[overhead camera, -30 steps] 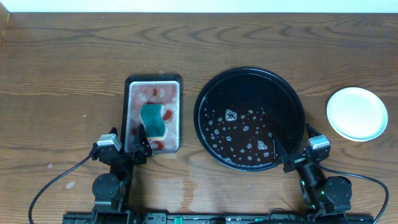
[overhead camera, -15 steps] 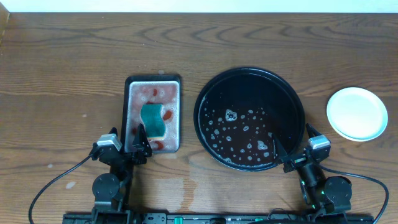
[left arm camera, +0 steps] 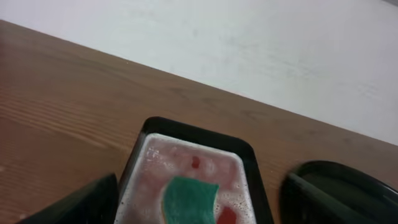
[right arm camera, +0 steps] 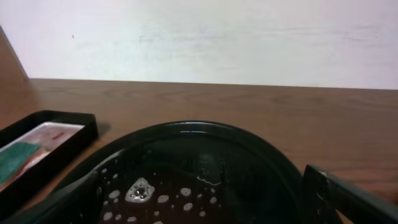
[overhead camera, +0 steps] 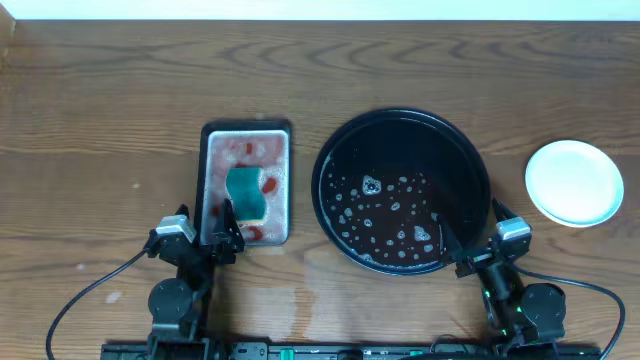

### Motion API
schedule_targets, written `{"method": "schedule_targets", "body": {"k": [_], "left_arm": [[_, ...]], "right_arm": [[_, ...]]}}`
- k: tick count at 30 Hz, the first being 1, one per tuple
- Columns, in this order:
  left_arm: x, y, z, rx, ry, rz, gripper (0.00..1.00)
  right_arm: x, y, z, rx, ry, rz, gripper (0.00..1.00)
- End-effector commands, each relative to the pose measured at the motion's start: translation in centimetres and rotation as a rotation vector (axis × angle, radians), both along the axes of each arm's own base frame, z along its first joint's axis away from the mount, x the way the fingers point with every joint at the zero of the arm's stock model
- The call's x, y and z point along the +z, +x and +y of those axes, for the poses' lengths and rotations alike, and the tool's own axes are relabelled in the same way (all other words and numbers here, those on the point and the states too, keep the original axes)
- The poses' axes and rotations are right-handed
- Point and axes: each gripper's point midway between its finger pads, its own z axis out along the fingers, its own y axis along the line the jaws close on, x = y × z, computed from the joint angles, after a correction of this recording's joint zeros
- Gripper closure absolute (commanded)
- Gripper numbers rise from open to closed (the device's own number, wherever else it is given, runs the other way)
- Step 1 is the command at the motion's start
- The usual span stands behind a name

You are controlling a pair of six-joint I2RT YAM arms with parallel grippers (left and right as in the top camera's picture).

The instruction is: Clean dirty plates on tray and stack at the side

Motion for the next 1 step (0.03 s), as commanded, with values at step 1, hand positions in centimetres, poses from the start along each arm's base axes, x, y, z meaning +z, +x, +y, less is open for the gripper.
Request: {"method": "schedule_targets", "body": {"k": [1], "left_arm": [[-1.51, -0.14, 0.31, 0.015, 0.013, 0.052, 0.16]], "right_arm": [[-0.06, 0.02, -0.12, -0.004, -0.012, -0.006, 0.01]]}}
